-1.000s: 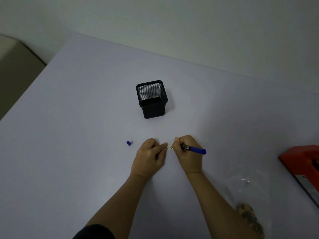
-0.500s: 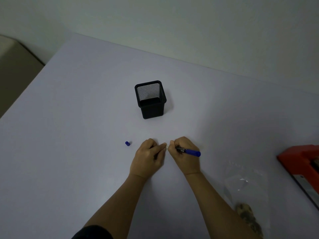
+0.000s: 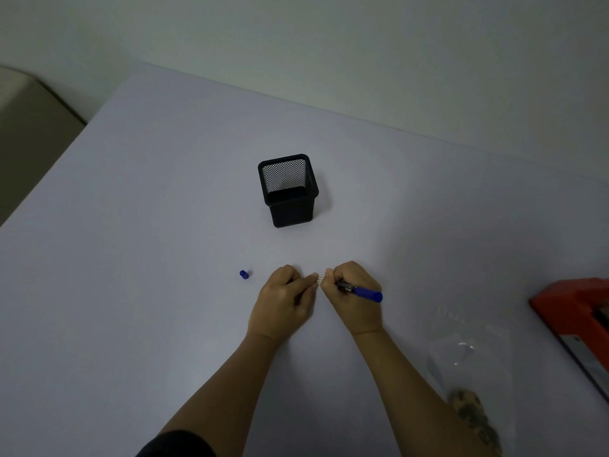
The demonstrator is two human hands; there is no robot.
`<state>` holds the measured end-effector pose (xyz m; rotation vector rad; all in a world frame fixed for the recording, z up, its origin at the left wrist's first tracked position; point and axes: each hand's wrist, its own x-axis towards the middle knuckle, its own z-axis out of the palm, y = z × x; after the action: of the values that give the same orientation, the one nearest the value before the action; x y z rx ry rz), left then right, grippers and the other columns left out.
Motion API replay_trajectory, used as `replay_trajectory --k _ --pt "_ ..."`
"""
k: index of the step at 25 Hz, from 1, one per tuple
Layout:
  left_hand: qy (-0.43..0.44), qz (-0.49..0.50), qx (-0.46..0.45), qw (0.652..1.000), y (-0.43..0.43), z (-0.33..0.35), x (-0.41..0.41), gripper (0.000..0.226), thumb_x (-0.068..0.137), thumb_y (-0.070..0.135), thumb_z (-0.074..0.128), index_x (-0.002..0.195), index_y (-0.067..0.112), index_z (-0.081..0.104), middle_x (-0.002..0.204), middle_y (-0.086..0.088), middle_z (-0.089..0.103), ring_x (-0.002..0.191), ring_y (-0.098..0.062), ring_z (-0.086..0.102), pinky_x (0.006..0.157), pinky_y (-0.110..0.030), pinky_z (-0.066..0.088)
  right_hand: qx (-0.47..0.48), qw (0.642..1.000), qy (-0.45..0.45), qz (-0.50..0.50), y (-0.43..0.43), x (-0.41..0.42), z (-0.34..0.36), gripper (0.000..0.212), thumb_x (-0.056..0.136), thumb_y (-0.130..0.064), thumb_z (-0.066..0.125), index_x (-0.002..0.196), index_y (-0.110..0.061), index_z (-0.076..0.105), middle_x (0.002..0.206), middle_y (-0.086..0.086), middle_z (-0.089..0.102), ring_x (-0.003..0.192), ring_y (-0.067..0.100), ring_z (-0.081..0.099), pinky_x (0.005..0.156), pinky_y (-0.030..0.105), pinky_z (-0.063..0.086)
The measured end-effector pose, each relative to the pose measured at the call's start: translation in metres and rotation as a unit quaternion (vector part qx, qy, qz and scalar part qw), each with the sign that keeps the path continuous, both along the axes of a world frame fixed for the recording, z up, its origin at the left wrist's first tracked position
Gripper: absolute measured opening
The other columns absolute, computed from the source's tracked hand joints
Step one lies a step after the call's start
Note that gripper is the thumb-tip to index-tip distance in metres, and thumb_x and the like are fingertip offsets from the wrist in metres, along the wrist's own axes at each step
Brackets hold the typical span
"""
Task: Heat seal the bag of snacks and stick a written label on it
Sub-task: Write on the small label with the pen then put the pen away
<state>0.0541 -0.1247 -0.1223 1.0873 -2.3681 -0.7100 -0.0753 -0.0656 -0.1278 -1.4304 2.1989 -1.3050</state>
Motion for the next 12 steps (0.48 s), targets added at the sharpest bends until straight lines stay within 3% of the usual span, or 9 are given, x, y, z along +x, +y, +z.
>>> replay_trajectory --k 12 --pt "0.002 0.000 -0.001 1.000 -0.0001 0.0018 -0.0001 0.028 0.086 0.028 0.054 0.094 0.010 0.074 0.067 -0.004 0.054 0.062 -0.012 0.047 0.060 -0.013 0.035 -0.001 1.000 -0.017 0.005 0.0000 0.0003 0.0004 0.033 0.084 -0.025 0.049 0.057 -0.006 0.047 0.053 0.007 0.050 0.057 0.008 0.038 0.055 -0.002 0.033"
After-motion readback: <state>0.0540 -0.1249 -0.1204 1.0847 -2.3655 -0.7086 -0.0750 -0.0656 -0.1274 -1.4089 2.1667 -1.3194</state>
